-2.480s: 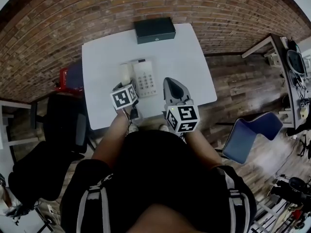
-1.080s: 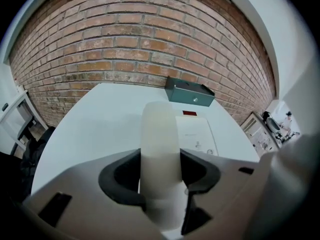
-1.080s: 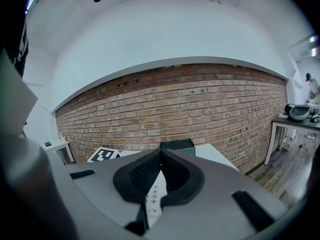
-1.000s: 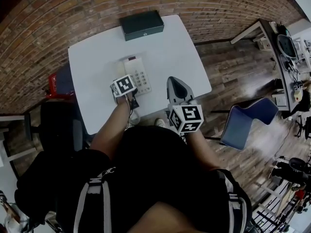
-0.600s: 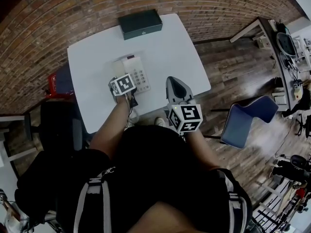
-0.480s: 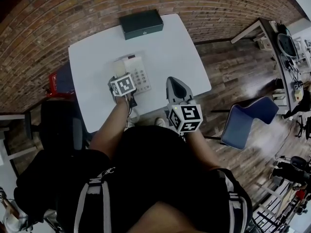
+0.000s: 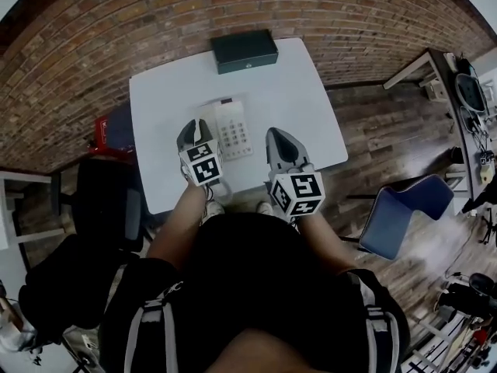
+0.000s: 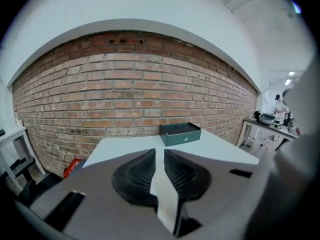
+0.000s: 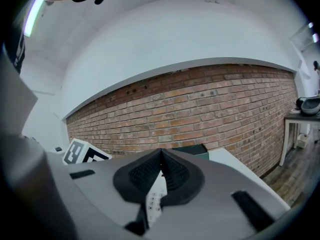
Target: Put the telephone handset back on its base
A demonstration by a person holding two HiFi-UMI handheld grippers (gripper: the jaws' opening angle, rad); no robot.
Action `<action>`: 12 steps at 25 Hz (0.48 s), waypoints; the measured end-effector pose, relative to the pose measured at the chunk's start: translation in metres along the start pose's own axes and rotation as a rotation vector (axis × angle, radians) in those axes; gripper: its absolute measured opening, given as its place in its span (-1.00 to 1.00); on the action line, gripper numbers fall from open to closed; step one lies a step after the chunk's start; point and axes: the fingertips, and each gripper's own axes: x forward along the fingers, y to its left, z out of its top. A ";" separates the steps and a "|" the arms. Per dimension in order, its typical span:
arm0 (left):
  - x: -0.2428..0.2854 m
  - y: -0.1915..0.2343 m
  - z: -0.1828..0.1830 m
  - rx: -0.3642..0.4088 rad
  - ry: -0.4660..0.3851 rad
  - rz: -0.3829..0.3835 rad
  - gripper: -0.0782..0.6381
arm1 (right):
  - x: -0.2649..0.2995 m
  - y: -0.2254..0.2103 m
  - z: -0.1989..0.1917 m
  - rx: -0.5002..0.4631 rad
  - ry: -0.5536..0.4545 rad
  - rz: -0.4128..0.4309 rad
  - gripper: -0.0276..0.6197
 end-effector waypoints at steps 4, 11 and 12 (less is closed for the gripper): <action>-0.034 0.002 0.032 -0.014 -0.097 -0.007 -0.72 | 0.004 0.007 0.014 -0.007 -0.063 0.030 -0.93; -0.104 0.006 0.079 -0.027 -0.264 -0.044 -0.75 | 0.007 0.003 0.038 0.009 -0.151 0.002 -0.93; -0.112 0.009 0.082 -0.040 -0.276 -0.043 -0.75 | 0.009 0.005 0.039 -0.006 -0.151 0.011 -0.93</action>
